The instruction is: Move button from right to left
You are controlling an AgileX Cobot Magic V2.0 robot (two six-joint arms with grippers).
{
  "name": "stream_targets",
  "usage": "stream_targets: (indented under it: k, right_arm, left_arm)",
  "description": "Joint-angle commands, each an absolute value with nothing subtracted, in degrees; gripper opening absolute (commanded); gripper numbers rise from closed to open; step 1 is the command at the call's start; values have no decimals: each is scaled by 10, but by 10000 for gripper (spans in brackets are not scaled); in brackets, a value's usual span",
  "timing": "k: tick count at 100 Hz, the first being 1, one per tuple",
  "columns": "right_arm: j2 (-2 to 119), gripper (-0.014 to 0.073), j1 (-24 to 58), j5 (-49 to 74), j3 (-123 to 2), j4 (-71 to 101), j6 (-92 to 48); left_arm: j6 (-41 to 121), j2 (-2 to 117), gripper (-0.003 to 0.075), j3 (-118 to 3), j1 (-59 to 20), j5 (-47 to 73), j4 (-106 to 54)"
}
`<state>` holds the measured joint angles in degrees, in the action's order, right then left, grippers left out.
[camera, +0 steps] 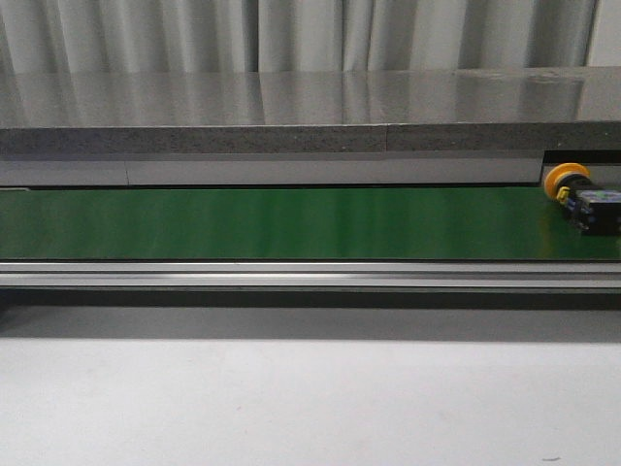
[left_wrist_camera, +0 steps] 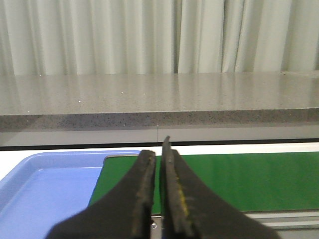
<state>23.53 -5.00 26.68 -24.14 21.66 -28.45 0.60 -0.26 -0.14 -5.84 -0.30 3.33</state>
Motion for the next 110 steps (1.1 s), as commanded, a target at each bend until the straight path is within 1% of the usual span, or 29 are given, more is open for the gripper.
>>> stream_targets:
  k: [1, 6, 25, 60, 110]
  right_arm:
    - [210, 449, -50, 235, -245, 231, -290]
    - [198, 412, -50, 234, -240, 233, -290]
    - [190, 207, -50, 236, -238, 234, -290]
    - [190, -71, -50, 237, -238, 234, -290]
    - [190, -68, -50, 237, -238, 234, -290]
  left_arm:
    - [0, -24, 5, 23, -57, -51, 29]
    - [0, -24, 5, 23, -57, -51, 29]
    - [0, -24, 5, 23, -57, -51, 29]
    - [0, -24, 5, 23, -57, -51, 29]
    - [0, -24, 5, 23, -57, -51, 29]
